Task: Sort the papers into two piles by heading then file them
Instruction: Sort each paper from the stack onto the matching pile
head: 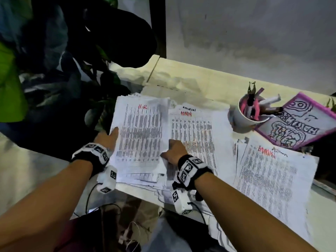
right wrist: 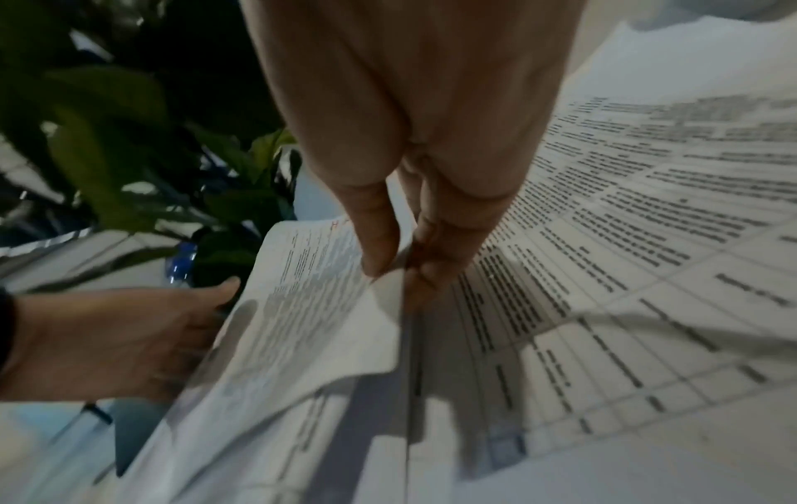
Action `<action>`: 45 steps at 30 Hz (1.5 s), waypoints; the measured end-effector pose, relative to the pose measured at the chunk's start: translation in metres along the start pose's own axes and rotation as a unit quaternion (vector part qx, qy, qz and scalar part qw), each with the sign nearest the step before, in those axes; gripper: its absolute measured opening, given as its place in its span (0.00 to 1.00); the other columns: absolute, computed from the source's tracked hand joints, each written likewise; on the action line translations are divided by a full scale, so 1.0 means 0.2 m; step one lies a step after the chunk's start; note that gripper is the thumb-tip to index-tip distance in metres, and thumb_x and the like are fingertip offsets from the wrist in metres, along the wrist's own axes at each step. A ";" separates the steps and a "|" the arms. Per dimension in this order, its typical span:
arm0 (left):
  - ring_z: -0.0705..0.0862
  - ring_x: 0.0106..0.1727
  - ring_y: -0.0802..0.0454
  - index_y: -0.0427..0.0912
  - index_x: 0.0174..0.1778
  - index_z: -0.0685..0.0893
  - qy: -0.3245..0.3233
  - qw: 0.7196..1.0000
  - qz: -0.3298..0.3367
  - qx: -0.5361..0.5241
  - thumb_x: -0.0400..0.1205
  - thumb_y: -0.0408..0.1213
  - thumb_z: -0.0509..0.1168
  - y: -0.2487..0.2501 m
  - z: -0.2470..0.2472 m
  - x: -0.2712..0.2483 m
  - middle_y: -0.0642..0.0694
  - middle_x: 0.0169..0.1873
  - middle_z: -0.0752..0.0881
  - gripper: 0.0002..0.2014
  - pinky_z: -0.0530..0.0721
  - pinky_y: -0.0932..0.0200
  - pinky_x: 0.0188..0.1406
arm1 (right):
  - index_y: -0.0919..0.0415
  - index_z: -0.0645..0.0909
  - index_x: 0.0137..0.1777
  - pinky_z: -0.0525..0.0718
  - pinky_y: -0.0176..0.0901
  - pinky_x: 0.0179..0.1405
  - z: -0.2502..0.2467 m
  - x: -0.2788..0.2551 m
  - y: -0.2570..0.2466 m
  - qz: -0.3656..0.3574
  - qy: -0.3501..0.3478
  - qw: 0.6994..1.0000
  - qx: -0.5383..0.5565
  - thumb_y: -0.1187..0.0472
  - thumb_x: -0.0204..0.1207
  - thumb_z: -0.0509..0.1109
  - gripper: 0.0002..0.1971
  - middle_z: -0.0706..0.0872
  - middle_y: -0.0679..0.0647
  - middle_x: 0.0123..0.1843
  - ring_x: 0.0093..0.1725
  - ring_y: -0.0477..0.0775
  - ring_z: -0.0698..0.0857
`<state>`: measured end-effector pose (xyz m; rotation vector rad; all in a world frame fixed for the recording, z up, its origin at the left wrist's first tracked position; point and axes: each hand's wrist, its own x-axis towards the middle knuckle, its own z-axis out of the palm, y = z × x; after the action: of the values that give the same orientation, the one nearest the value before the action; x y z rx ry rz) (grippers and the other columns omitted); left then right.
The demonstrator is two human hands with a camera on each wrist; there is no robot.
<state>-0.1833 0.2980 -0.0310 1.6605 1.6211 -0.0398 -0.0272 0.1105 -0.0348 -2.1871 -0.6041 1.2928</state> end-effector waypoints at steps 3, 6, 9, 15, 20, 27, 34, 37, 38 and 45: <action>0.71 0.74 0.35 0.32 0.77 0.65 -0.040 0.999 0.013 0.029 0.84 0.57 0.55 -0.06 0.10 0.00 0.33 0.75 0.70 0.34 0.69 0.49 0.70 | 0.66 0.71 0.56 0.79 0.44 0.43 0.00 -0.04 0.00 -0.002 -0.039 0.998 -0.051 0.58 0.74 0.74 0.18 0.78 0.59 0.51 0.48 0.57 0.79; 0.72 0.72 0.33 0.27 0.77 0.62 0.002 1.000 0.001 0.014 0.85 0.50 0.58 -0.02 0.13 -0.02 0.30 0.73 0.71 0.33 0.71 0.49 0.66 | 0.62 0.71 0.65 0.82 0.46 0.53 -0.08 -0.08 0.06 -0.015 -0.012 1.000 0.022 0.52 0.73 0.74 0.25 0.81 0.63 0.62 0.57 0.61 0.82; 0.72 0.70 0.27 0.26 0.75 0.60 0.118 0.991 0.049 0.043 0.82 0.49 0.64 0.05 0.15 -0.04 0.26 0.71 0.71 0.36 0.73 0.39 0.67 | 0.59 0.70 0.76 0.77 0.40 0.61 -0.30 -0.17 0.22 -0.013 0.123 0.986 0.115 0.53 0.78 0.70 0.28 0.80 0.59 0.69 0.64 0.58 0.82; 0.67 0.76 0.38 0.39 0.80 0.60 0.071 0.960 0.272 0.012 0.83 0.44 0.63 0.36 0.43 -0.29 0.38 0.79 0.63 0.32 0.65 0.41 0.77 | 0.66 0.80 0.65 0.79 0.45 0.61 -0.79 -0.41 0.87 0.155 0.387 0.903 0.104 0.58 0.75 0.72 0.20 0.85 0.65 0.62 0.61 0.63 0.83; 0.80 0.60 0.51 0.39 0.70 0.75 -0.097 0.916 0.387 -0.051 0.83 0.37 0.64 0.62 0.85 -0.75 0.43 0.67 0.78 0.19 0.78 0.60 0.57 | 0.75 0.77 0.62 0.76 0.54 0.56 -0.95 -0.57 1.25 0.303 0.396 0.867 -0.018 0.48 0.72 0.74 0.30 0.77 0.74 0.64 0.65 0.70 0.75; 0.79 0.67 0.43 0.36 0.70 0.77 -0.256 0.908 0.325 0.069 0.84 0.37 0.62 0.68 1.34 -1.09 0.38 0.67 0.81 0.18 0.74 0.58 0.64 | 0.68 0.85 0.50 0.75 0.44 0.38 -1.00 -0.61 1.38 0.230 0.476 0.842 0.105 0.61 0.65 0.77 0.15 0.87 0.68 0.51 0.49 0.66 0.85; 0.78 0.66 0.44 0.36 0.69 0.76 -0.235 0.915 0.310 0.108 0.84 0.38 0.61 0.65 1.44 -1.17 0.40 0.67 0.79 0.18 0.75 0.55 0.66 | 0.72 0.80 0.32 0.68 0.43 0.31 -1.07 -0.65 1.43 0.106 0.533 0.832 0.107 0.62 0.70 0.75 0.13 0.79 0.66 0.29 0.32 0.60 0.75; 0.80 0.64 0.46 0.37 0.67 0.78 -0.224 0.924 0.298 0.082 0.82 0.38 0.63 0.67 1.43 -1.17 0.42 0.65 0.81 0.17 0.75 0.58 0.63 | 0.72 0.86 0.39 0.71 0.39 0.35 -1.09 -0.71 1.48 0.054 0.518 0.848 0.104 0.64 0.74 0.74 0.09 0.83 0.61 0.31 0.34 0.55 0.77; 0.80 0.64 0.46 0.37 0.67 0.78 -0.219 0.930 0.289 0.065 0.82 0.38 0.63 0.68 1.43 -1.17 0.42 0.65 0.81 0.18 0.74 0.59 0.63 | 0.72 0.88 0.45 0.74 0.36 0.38 -1.09 -0.73 1.49 0.032 0.511 0.851 0.120 0.65 0.75 0.73 0.07 0.87 0.59 0.35 0.37 0.52 0.80; 0.83 0.53 0.57 0.48 0.70 0.73 -0.312 0.904 0.190 -0.225 0.70 0.28 0.77 0.71 1.46 -1.21 0.50 0.62 0.79 0.34 0.86 0.67 0.46 | 0.56 0.90 0.29 0.82 0.34 0.35 -1.12 -0.84 1.50 -0.019 0.425 0.793 0.436 0.84 0.66 0.64 0.23 0.88 0.45 0.27 0.32 0.45 0.84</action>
<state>0.0383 -0.0404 -0.0295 1.3750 0.7397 0.0021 0.1301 -0.2668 -0.0253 -1.6404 0.2876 0.2894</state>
